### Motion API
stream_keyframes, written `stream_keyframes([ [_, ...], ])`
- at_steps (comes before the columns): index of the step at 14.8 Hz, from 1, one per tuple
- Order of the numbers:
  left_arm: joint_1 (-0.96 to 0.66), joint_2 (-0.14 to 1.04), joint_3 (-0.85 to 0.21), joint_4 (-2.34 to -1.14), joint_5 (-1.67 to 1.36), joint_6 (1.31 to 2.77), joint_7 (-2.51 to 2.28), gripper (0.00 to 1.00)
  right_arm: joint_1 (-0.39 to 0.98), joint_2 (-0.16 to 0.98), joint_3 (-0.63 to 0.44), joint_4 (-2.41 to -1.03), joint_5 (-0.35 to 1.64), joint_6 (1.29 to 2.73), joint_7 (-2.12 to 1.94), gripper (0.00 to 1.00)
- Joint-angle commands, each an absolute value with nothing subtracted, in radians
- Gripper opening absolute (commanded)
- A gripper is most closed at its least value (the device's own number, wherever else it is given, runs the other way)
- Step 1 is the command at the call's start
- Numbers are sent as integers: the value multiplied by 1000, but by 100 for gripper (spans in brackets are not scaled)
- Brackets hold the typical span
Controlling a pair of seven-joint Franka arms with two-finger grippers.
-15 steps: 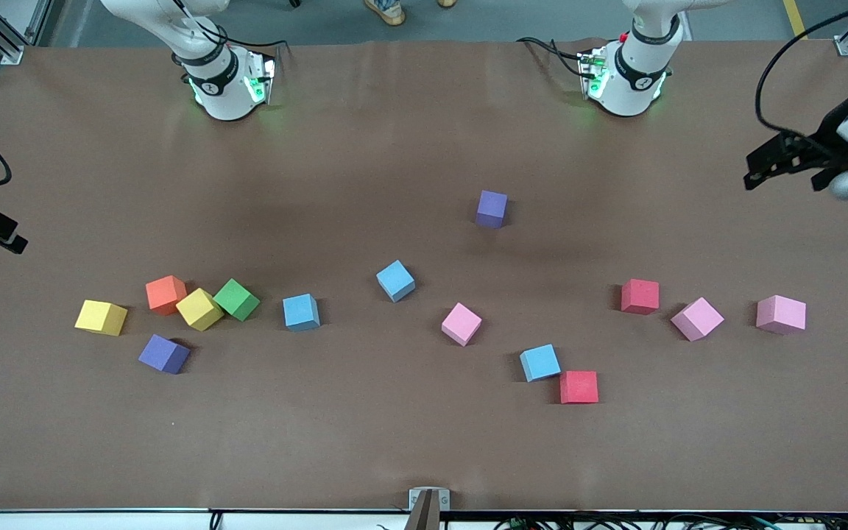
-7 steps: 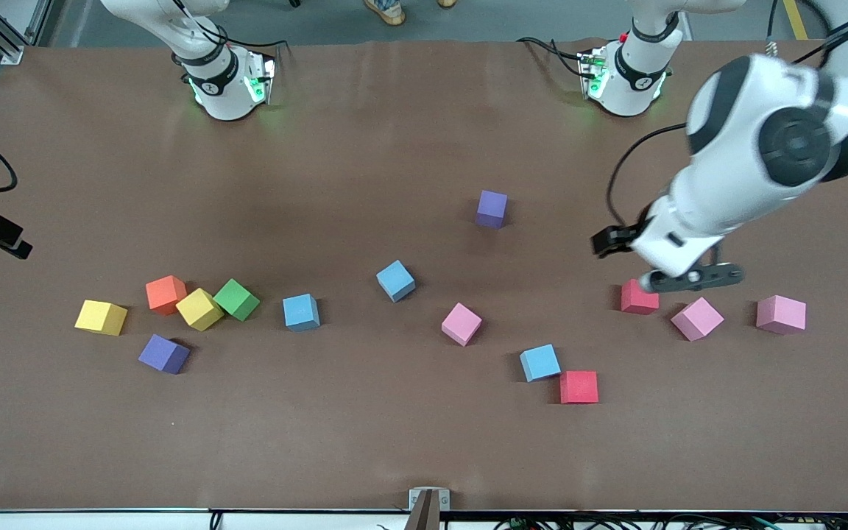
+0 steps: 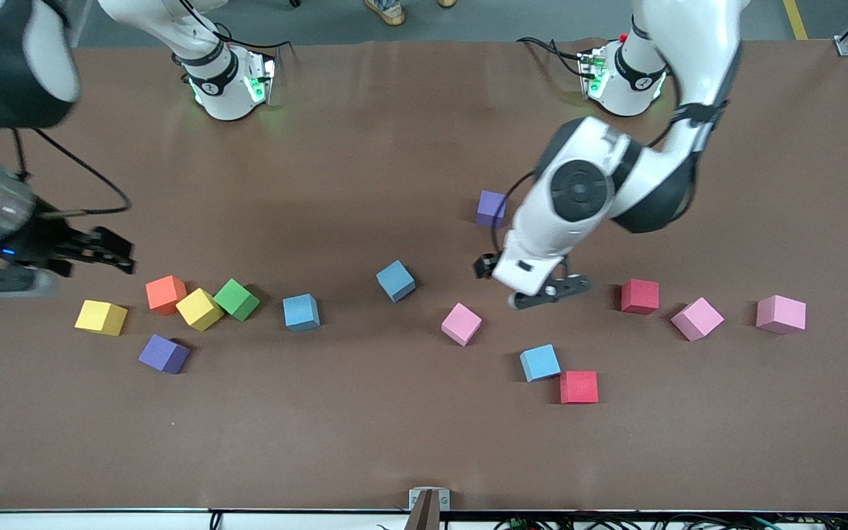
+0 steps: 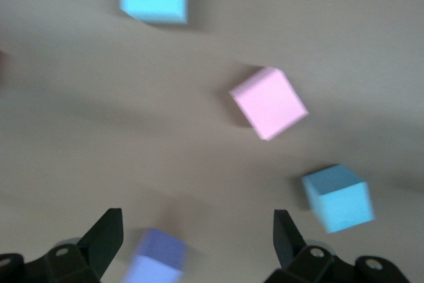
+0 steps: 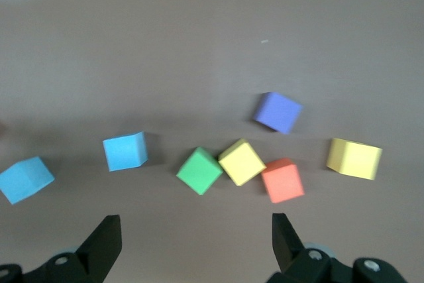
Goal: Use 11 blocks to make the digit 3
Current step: 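Reach the left and right grippers down to two light blue cubes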
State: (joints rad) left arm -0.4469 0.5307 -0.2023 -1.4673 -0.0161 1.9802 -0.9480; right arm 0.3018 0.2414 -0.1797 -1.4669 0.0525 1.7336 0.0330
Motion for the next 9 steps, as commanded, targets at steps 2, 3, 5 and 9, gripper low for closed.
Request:
stream_keyframes([
  [2,-575,690,-178,-1335,31,2055,-1190,100,406,346,-187,-1470,64,1799,46,100],
  [3,-600,716,-178,-1335,37,2118,-1253,100,419,368,-187,-1470,67,1812,46,100],
  [5,-630,756,-178,-1333,34,2213,-1369,100,446,422,-187,-1470,112,1841,46,100],
  [9,-653,805,-176,-1333,35,2292,-1463,100,472,529,-186,-1471,150,1920,46,100],
])
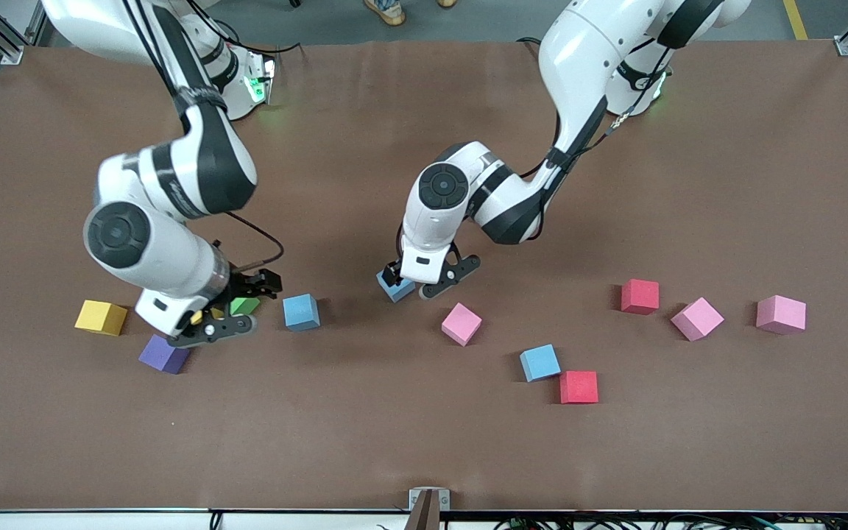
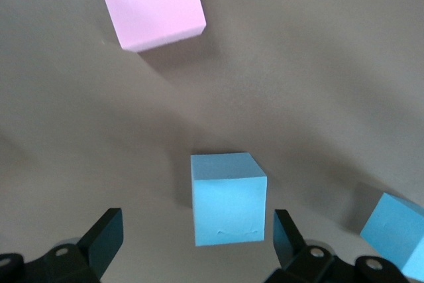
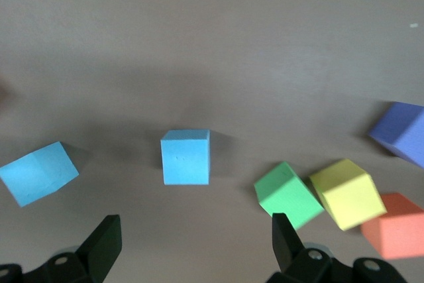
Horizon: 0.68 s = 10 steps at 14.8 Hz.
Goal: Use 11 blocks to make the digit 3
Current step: 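Close both grippers on their light blue cubes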
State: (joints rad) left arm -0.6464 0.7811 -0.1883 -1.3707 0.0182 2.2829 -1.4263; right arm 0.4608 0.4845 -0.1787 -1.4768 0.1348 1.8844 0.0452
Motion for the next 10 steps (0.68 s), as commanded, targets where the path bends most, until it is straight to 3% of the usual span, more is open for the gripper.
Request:
stream_keyframes([
  [1,-655,811,-176,-1333,34,2292,-1498,100,482,552,-186,-1471,152,1939,46,100],
  [6,-709,847,-158,-1324,34,2344,-1644,100,509,624,-187,-1546,219,2115,46,100],
  [10,-768,891,-104,-1278,32,2352,-1658,100,509,646,-187,-1566,219,2138,43,100],
])
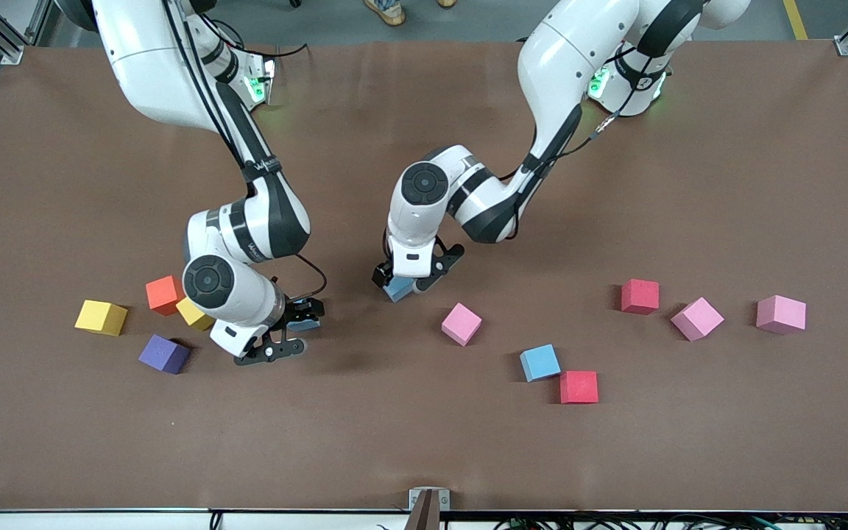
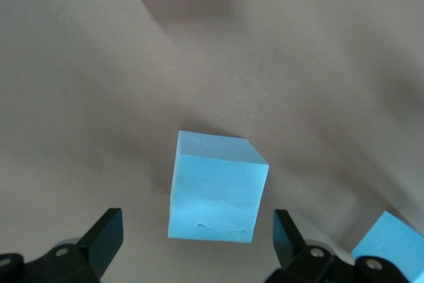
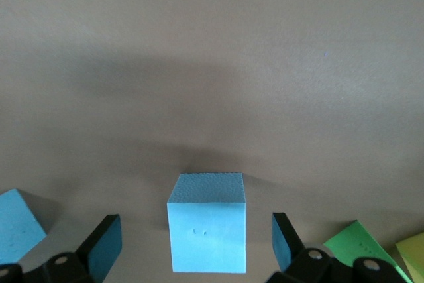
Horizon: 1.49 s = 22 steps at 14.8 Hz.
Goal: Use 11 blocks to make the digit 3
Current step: 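Close both grippers on their light blue cubes, then place the blue cube beside the purple cube with the left gripper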
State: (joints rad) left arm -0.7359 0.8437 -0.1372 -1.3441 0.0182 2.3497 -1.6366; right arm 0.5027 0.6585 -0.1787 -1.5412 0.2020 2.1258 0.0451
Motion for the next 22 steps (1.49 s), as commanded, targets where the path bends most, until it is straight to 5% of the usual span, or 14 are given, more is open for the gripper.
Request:
stream_keyframes([
  [1,-772,906,-100,-1261,32,2355,-1660,100,512,646,-187,-1572,218,2138,43,100],
  [11,-798,960,-72,-1247,32,2410,-1660,92,540,641,-187,-1703,213,2298,-31,100],
  [13,-807,959,-71,-1253,34,2410,-1660,79,546,640,-187,-1709,212,2306,-31,100],
  [16,-798,933,-71,-1278,41,2401,-1634,27,542,638,-187,-1718,213,2310,-26,100],
  [22,-792,720,-83,-1497,44,2310,-1445,23,546,627,-187,-1776,213,2381,-26,100],
])
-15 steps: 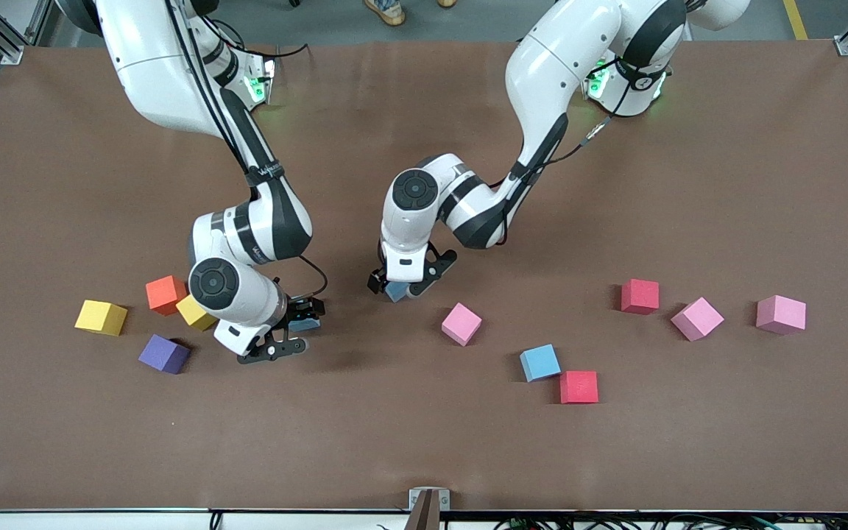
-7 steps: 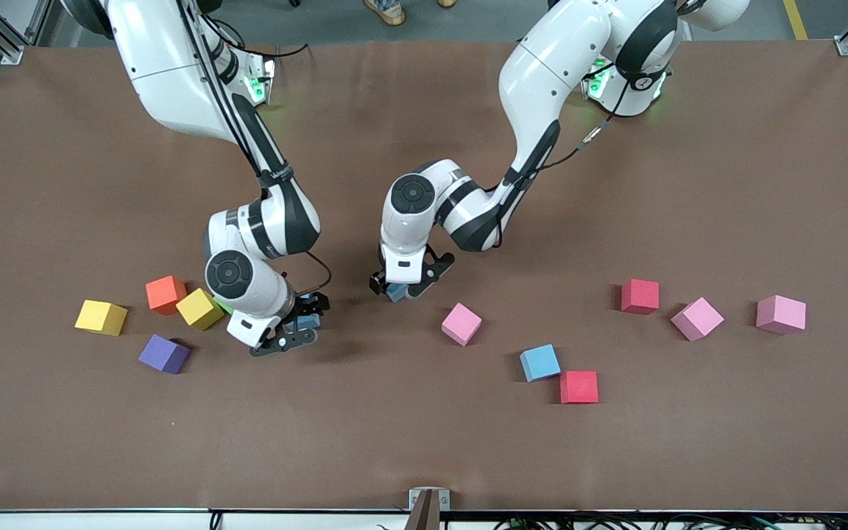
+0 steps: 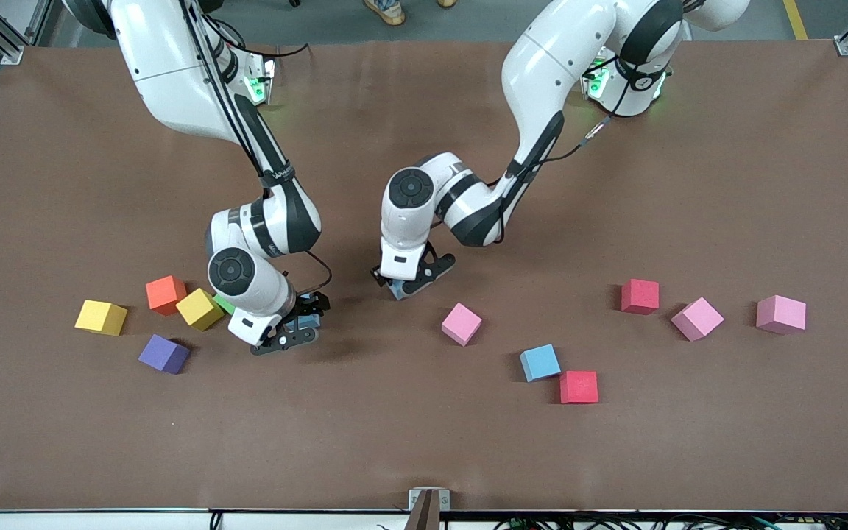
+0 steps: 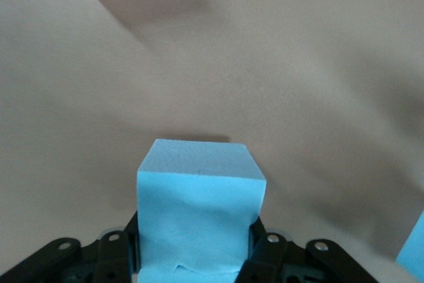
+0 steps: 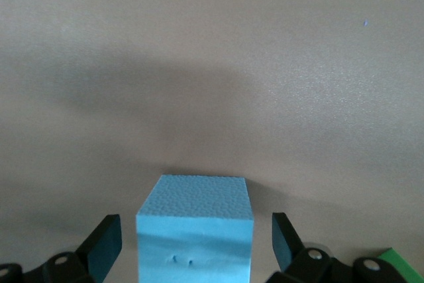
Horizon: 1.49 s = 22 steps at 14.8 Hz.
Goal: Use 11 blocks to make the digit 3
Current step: 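Place the blue cube beside the purple cube with the left gripper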
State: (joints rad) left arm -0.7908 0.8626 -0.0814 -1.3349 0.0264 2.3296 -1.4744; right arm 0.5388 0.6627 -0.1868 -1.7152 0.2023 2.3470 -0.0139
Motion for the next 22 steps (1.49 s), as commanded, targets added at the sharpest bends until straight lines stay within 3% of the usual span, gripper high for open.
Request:
stream_keyframes([
  [1,-792,668,-95,-1572,44,2310,-1418,23,546,627,-187,-1776,213,2381,-26,99],
  [3,-792,564,-109,-1730,44,2344,-1320,26,546,626,-187,-1776,213,2381,-26,90],
  [6,-792,480,-170,-1908,44,2443,-1254,26,548,614,-187,-1778,213,2373,-25,44],
  [8,-792,427,-199,-2003,44,2457,-1122,26,546,609,-187,-1776,213,2367,-17,29],
  [12,-792,437,-225,-2031,44,2461,-1025,26,528,548,-205,-1737,216,2274,-18,25],
  [16,-795,485,-225,-2033,44,2528,-1011,26,385,535,-230,-1599,212,2119,-99,25],
  [22,-796,511,-224,-2063,43,2583,-1028,24,287,540,-230,-1534,212,2111,-198,25],
])
